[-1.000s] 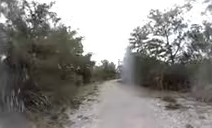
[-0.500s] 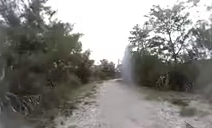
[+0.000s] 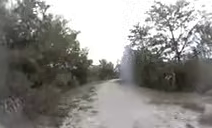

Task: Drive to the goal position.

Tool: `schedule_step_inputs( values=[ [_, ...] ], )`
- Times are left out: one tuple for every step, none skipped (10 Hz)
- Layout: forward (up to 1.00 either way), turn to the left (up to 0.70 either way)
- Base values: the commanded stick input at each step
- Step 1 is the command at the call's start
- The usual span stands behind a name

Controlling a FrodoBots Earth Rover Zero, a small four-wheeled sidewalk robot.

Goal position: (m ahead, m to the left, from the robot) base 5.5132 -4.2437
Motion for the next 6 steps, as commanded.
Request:
schedule_step_inputs(
  values=[
    [0.6,0.0],
    [0.6,0.0],
    [0.6,0.0],
    [0.6,0.14],
    [0.6,0.14],
    [0.6,0.05]
  ],
)
